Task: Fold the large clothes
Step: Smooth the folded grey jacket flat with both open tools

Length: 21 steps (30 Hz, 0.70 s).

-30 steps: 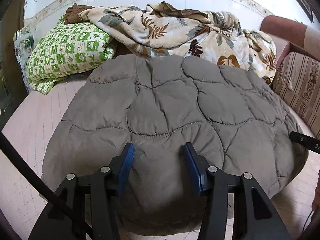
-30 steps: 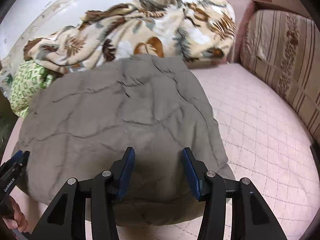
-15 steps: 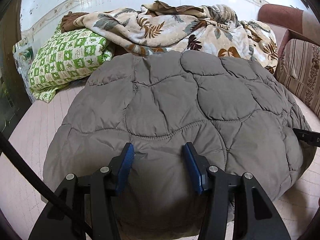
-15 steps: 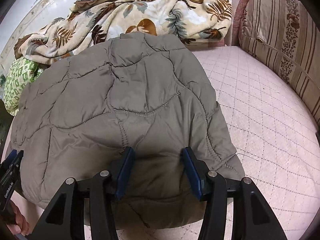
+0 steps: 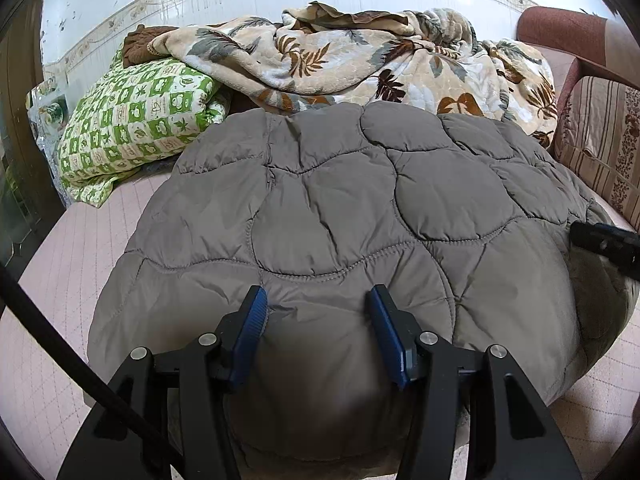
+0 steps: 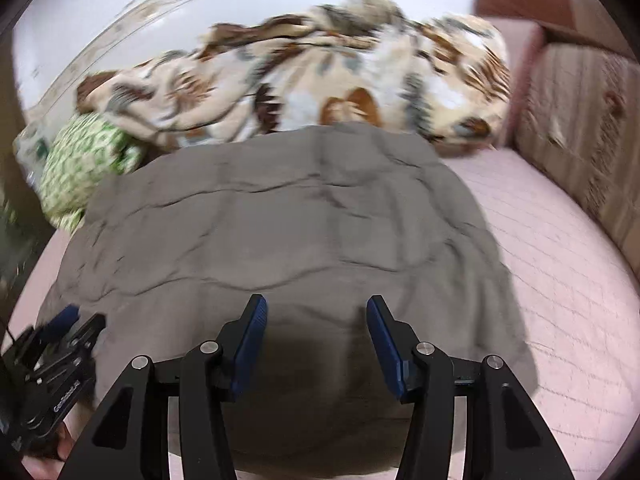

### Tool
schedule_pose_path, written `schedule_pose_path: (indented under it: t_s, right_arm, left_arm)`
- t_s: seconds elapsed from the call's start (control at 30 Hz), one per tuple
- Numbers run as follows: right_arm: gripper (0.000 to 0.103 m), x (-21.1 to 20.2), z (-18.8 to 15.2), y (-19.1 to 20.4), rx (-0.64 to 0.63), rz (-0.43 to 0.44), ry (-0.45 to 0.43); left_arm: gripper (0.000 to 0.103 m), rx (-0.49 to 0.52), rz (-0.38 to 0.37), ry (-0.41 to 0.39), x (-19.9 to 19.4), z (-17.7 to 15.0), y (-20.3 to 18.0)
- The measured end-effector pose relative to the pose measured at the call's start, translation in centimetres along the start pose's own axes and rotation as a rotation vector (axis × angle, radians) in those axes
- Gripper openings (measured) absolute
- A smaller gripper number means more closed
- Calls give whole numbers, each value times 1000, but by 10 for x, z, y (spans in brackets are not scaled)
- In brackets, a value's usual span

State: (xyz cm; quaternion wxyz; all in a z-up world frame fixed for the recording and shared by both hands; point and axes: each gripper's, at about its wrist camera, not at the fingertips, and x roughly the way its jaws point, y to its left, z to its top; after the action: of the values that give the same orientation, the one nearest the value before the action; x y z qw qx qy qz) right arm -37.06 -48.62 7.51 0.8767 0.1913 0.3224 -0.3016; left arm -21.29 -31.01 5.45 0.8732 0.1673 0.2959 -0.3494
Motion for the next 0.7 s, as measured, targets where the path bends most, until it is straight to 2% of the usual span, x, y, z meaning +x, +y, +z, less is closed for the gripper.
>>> schedule_pose_path:
  t_s: [0.1, 0.27, 0.43, 0.5, 0.57, 0.7]
  right_arm:
    - [56, 10, -5, 15, -21, 30, 26]
    - [59, 27, -11, 23, -63, 3, 66]
    - [60, 19, -6, 22, -64, 12, 50]
    - [60, 2, 0, 16, -57, 22, 2]
    - [60, -12, 5, 7, -52, -9, -33]
    - [60, -17, 7, -30, 10, -82, -20]
  left_arm:
    - [54, -1, -1, 1, 0, 0, 0]
    - [55, -1, 0, -2, 0, 0, 0]
    - [54, -36, -15, -15, -7, 9, 12]
    - [54, -63, 18, -42, -13, 14, 26]
    - [54, -94, 49, -39, -13, 18, 41]
    - [54, -213, 108, 51, 6, 14, 79]
